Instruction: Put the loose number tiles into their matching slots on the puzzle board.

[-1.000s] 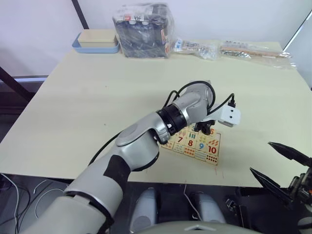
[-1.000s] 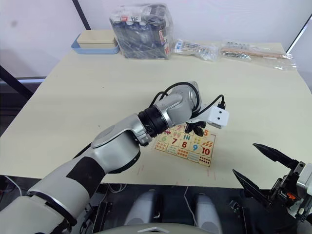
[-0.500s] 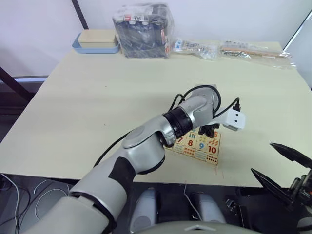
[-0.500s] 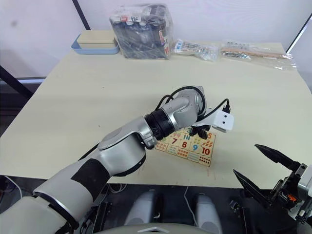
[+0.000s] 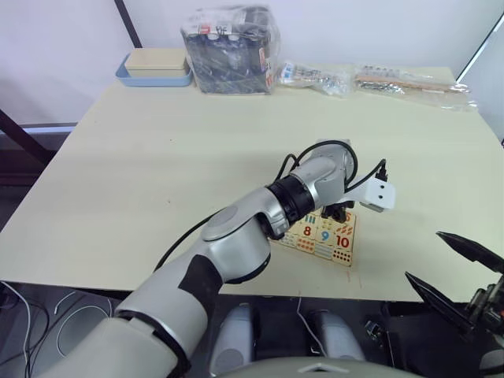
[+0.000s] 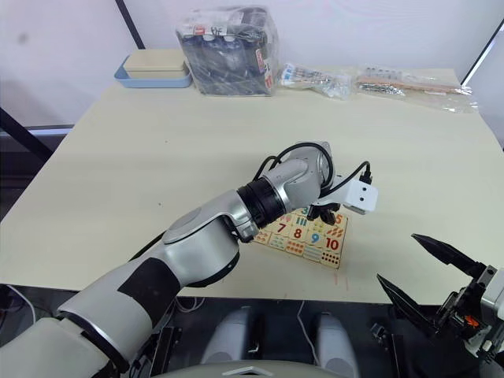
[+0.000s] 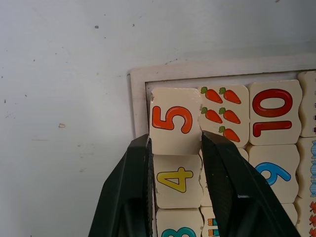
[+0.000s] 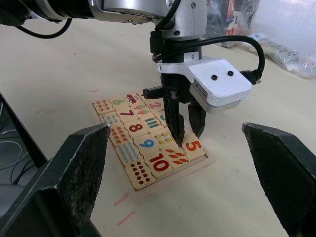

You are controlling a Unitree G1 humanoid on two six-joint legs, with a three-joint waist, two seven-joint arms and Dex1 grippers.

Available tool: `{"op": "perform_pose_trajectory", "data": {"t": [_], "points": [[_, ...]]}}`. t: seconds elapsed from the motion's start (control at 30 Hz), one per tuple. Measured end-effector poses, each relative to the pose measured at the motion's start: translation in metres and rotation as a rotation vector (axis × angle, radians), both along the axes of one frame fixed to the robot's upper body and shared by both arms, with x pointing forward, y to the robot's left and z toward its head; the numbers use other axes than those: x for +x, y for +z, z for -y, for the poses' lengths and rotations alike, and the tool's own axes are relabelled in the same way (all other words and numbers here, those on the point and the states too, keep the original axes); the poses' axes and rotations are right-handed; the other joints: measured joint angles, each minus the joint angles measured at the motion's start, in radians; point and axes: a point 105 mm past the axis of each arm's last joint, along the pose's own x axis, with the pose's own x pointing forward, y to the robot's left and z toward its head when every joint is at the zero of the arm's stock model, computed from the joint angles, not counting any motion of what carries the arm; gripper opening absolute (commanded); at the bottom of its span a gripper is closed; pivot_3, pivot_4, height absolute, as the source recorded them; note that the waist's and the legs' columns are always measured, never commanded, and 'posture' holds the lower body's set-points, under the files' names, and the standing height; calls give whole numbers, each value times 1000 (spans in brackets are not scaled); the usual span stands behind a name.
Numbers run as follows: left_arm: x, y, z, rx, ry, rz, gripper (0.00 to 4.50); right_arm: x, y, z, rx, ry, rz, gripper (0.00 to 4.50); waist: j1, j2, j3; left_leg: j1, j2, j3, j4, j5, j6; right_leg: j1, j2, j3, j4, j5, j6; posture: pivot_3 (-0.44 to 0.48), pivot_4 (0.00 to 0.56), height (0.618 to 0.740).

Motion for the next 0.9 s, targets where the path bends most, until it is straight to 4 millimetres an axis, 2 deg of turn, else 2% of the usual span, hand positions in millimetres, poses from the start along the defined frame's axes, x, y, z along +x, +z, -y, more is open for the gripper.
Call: {"op": "perform_pose_trajectory", "data": {"t": [0.9], "points": [[-4,-1,1,5,25,-43,944,-2,1,-3,-3,-2,6,4500,0,0,0,0,0,0,0,0,0,0,0,0,0,0,0,0,150,740]]}}
